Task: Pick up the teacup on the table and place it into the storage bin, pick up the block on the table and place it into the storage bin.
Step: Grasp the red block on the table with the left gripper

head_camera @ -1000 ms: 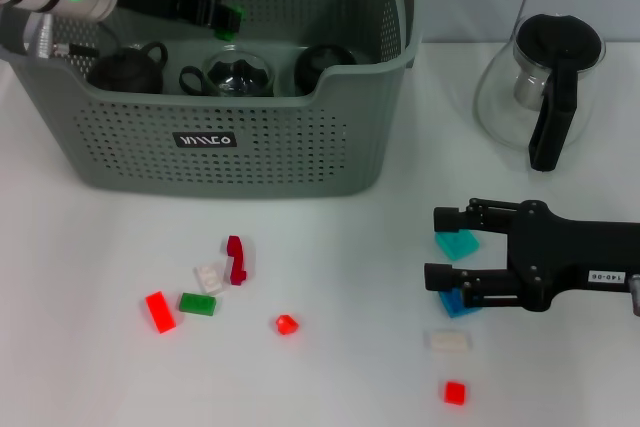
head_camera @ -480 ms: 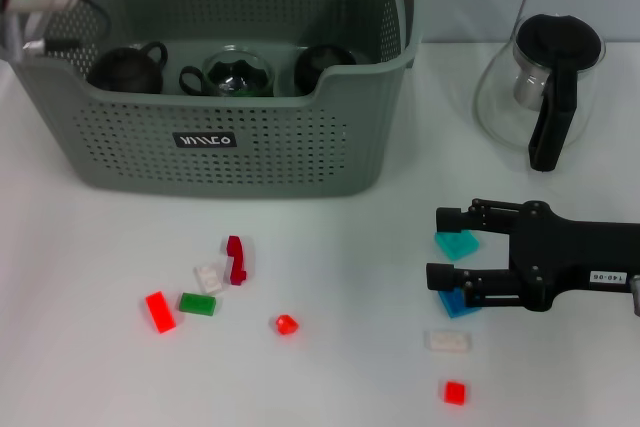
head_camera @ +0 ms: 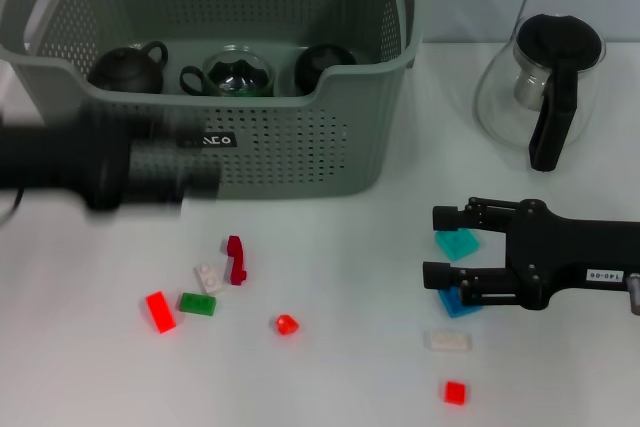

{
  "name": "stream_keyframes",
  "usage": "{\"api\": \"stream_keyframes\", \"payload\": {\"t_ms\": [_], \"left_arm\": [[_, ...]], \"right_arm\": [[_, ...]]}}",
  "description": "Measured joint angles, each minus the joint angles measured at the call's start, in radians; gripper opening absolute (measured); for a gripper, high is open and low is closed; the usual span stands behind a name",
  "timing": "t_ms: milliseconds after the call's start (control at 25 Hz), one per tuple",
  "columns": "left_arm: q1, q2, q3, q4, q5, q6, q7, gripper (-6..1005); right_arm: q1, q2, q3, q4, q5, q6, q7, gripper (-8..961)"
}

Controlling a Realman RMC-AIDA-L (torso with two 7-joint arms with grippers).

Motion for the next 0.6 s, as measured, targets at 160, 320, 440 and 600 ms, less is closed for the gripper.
{"api": "stream_keyframes", "payload": {"t_ms": [160, 320, 440, 600], "left_arm": [[0.046, -0.032, 0.032, 0.028, 0.18, 0.009, 0.073, 655], [0.084, -0.071, 0.049, 0.036, 0.277, -0.062, 0.184, 653], [0.108, -0.087, 0.046, 0.039, 0.281, -0.116, 0.257, 652], [0.122, -0.09, 0.053, 0.002, 0.316, -0.223, 0.313, 650]], "right_arm": [[0.004, 0.002, 0.0, 0.0, 0.0, -0.002, 0.0, 836], [0.008, 0.006, 0.0, 0.0, -0.001, 0.002, 0.0, 836], [0.011, 0.008, 0.0, 0.0, -0.001, 0.002, 0.0, 836], [0.011, 0.009, 0.0, 0.0, -0.001, 0.001, 0.0, 836]]}}
